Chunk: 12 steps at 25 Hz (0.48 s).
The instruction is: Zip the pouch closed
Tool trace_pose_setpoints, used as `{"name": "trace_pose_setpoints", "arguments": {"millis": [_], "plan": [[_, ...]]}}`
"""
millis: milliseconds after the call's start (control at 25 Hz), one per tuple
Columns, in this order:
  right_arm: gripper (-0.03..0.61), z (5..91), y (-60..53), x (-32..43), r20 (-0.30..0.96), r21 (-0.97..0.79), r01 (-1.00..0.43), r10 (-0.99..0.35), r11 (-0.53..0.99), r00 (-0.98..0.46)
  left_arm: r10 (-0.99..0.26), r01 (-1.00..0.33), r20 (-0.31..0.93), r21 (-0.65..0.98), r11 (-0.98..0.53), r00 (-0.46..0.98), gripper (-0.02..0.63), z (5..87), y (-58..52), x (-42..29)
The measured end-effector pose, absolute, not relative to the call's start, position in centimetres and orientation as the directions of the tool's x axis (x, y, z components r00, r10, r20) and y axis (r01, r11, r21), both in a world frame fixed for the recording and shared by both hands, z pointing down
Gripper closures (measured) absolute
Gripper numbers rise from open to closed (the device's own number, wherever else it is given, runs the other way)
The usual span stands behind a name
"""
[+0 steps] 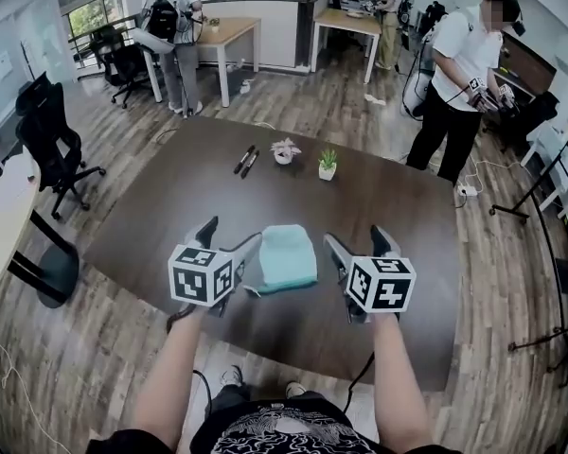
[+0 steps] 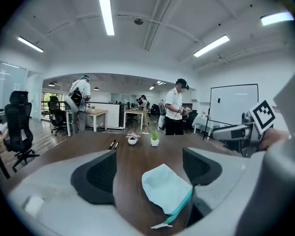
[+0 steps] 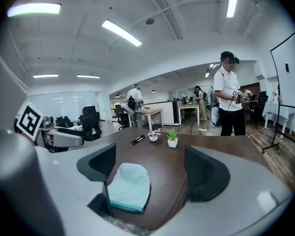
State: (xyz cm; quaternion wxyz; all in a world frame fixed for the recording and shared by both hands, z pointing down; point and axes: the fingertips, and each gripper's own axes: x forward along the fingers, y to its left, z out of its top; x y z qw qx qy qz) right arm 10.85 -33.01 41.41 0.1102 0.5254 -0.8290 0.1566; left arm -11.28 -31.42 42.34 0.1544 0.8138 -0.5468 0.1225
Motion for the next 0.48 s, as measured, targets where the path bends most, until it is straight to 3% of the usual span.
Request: {"name": "trace_pose_setpoints", "arguments": {"millis": [480], "plan": [[0.153, 41.9, -31.3, 6.8, 0.337, -0.174, -0.961, -0.904, 0.216, -0.264, -0.721, -0.812, 0.395, 0.128, -0.570, 0.569, 0.189, 43.9, -34.0, -12.9]]}}
